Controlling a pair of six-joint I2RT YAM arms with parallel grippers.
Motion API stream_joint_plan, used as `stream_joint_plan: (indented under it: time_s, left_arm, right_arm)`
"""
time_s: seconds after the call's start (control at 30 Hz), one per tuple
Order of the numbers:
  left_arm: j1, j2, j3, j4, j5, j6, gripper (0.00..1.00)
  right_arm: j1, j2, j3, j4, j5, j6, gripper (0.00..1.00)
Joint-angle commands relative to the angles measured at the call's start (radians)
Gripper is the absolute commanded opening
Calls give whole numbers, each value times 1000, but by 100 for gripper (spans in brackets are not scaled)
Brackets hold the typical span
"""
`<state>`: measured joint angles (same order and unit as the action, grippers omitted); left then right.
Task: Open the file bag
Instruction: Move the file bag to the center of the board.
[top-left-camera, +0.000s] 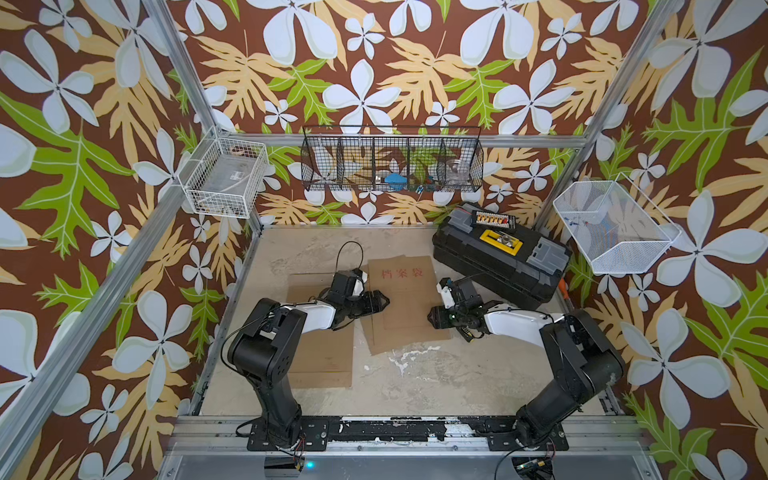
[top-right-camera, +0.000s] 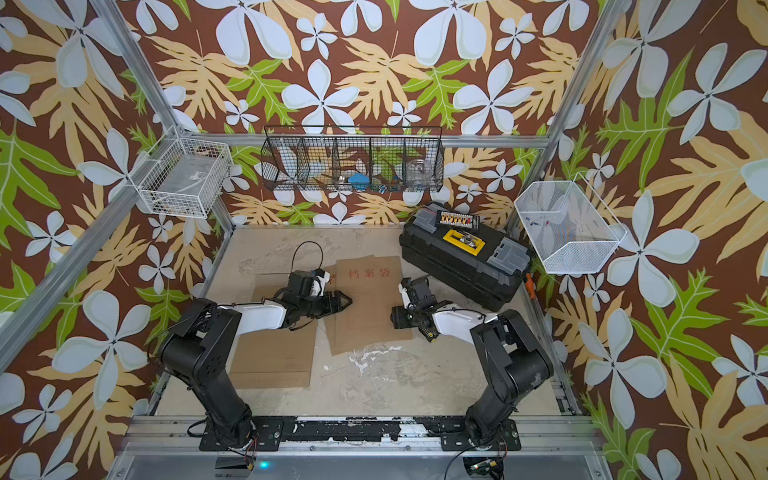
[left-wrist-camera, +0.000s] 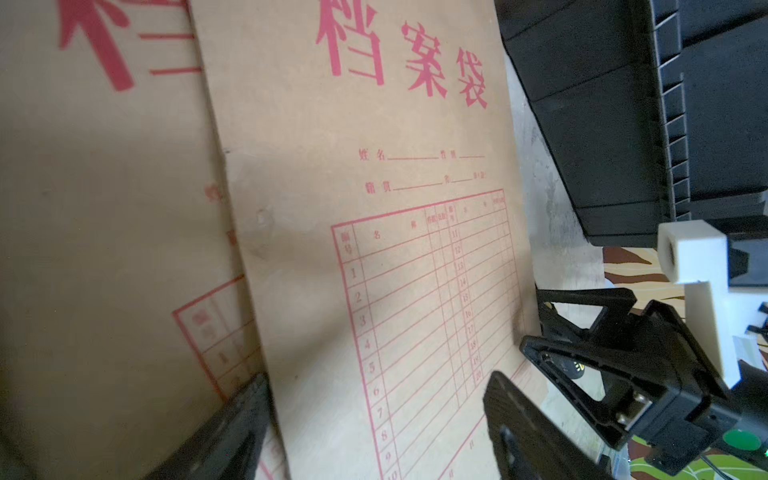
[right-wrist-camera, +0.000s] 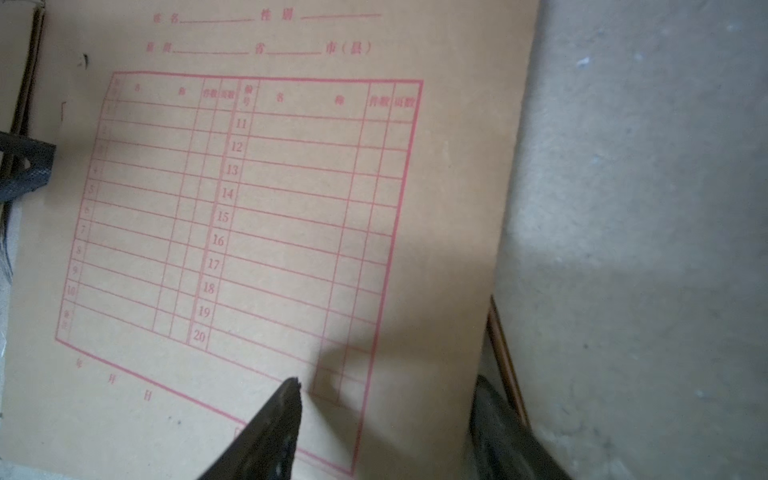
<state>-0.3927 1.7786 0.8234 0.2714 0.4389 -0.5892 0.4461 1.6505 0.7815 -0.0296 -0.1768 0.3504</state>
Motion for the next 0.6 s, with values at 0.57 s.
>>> stream_joint_plan:
  time_s: [0.57]
  left_arm:
    - [-98, 7, -105, 176, 119, -128, 65]
  right_arm:
    - [-52, -182, -190, -139, 18, 12, 65]
